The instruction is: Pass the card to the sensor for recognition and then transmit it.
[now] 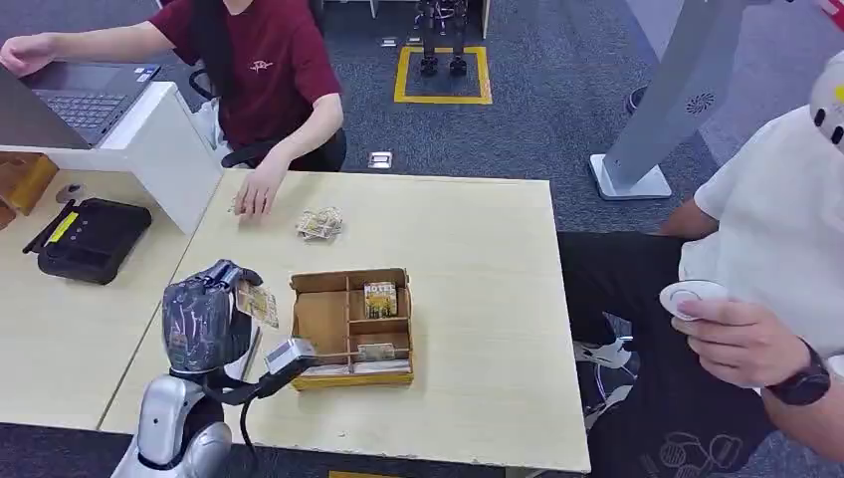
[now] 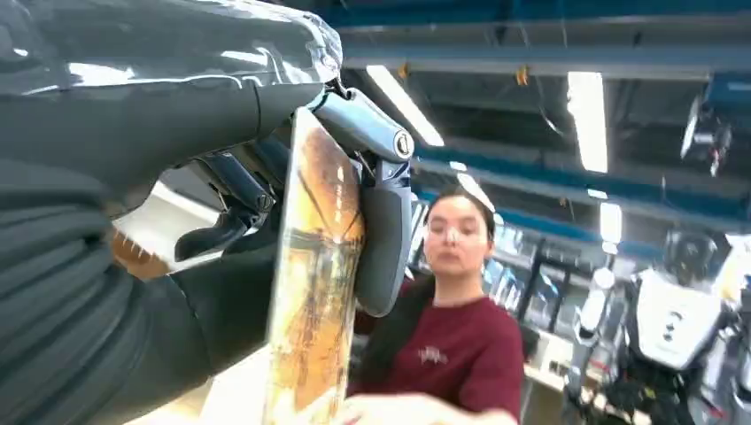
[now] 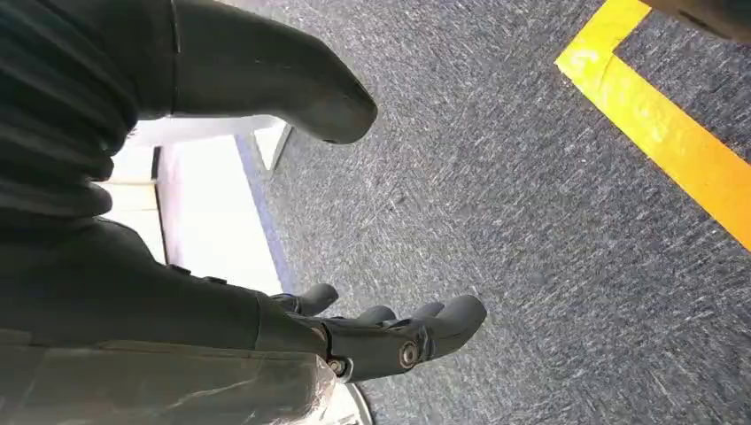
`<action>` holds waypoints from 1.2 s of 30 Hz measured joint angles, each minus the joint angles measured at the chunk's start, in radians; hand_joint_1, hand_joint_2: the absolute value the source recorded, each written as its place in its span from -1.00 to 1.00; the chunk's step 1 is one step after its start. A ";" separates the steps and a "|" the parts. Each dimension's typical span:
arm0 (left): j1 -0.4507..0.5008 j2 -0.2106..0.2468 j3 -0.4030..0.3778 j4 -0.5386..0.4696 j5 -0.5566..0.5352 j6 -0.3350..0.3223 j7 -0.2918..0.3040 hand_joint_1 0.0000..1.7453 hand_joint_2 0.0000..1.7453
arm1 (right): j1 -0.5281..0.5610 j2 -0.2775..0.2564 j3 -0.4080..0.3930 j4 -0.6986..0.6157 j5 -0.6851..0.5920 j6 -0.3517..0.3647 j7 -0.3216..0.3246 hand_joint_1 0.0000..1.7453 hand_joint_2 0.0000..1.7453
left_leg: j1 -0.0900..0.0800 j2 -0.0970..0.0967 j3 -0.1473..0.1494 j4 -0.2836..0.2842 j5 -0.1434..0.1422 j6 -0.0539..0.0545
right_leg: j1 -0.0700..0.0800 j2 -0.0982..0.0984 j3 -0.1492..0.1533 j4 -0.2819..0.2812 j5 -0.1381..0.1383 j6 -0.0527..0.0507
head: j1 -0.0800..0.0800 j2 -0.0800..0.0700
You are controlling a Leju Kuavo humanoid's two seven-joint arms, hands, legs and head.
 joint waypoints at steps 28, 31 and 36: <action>-0.491 0.031 0.149 0.642 -0.214 -0.041 0.242 1.00 1.00 | -0.024 0.000 0.034 -0.006 0.060 0.044 0.014 -1.00 1.00 | 0.000 -0.001 -0.001 0.000 0.003 -0.001 | 0.001 0.000 -0.001 0.001 0.003 -0.002 | 0.000 0.000; -0.521 0.034 0.153 0.707 -0.224 -0.027 0.253 1.00 1.00 | -0.025 0.000 0.037 -0.006 0.060 0.048 0.014 -1.00 1.00 | 0.000 -0.001 -0.001 0.000 0.003 -0.001 | 0.001 0.000 -0.001 0.001 0.002 -0.002 | 0.000 0.000; -0.539 0.035 0.157 0.765 -0.222 -0.019 0.256 1.00 1.00 | -0.025 0.000 0.039 -0.007 0.060 0.049 0.012 -1.00 1.00 | 0.000 -0.001 -0.001 0.000 0.003 -0.001 | 0.001 0.000 -0.001 0.001 0.002 -0.002 | 0.000 0.000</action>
